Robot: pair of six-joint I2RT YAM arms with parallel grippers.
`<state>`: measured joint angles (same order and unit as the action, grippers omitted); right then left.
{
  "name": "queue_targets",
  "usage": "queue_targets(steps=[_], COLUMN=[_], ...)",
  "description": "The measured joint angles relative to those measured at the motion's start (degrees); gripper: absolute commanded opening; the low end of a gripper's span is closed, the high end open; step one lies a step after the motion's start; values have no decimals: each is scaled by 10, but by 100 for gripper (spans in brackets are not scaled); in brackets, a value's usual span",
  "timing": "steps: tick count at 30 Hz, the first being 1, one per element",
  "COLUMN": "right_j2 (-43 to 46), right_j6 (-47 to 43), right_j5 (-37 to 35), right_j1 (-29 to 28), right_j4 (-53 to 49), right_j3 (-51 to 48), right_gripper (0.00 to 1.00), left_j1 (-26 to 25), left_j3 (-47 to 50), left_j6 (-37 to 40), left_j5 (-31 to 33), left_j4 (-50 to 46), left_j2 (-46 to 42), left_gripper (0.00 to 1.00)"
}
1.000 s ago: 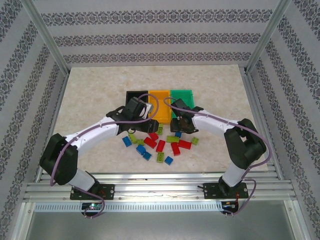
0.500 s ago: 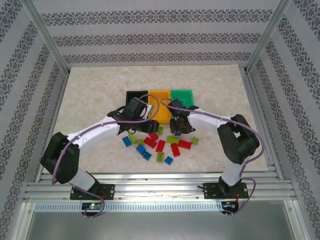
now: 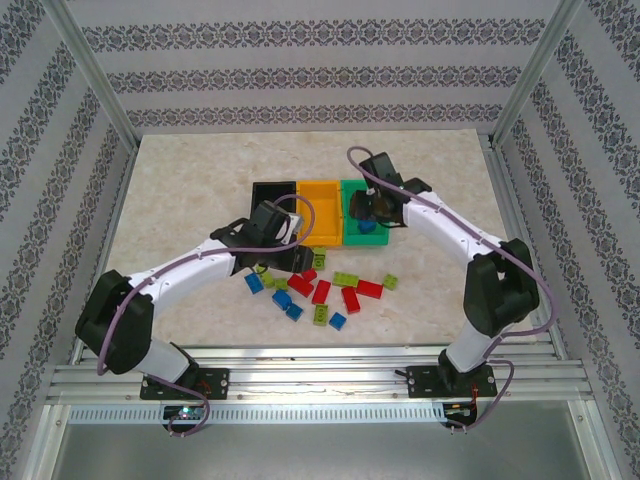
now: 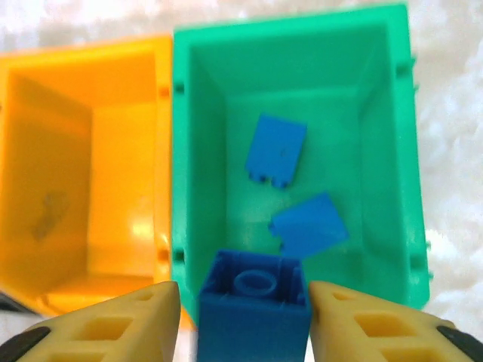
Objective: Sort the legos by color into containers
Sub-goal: Place the lego in the container.
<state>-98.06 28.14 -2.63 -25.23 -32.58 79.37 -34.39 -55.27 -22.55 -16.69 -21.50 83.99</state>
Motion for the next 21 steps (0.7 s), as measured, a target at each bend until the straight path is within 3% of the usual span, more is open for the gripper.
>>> queue_targets(steps=[10, 21], right_j2=[8, 93], right_j6=[-11, 6], right_j5=[11, 25], right_j1=[-14, -99], right_j4=[0, 2], right_j3=[-63, -185], right_gripper=[52, 51], left_j1=[0, 0], left_j3=[32, 49], left_j6=[0, 0], left_j5=[11, 11], left_j4=[-9, -42], left_j2=[-30, -30], left_gripper=[62, 61])
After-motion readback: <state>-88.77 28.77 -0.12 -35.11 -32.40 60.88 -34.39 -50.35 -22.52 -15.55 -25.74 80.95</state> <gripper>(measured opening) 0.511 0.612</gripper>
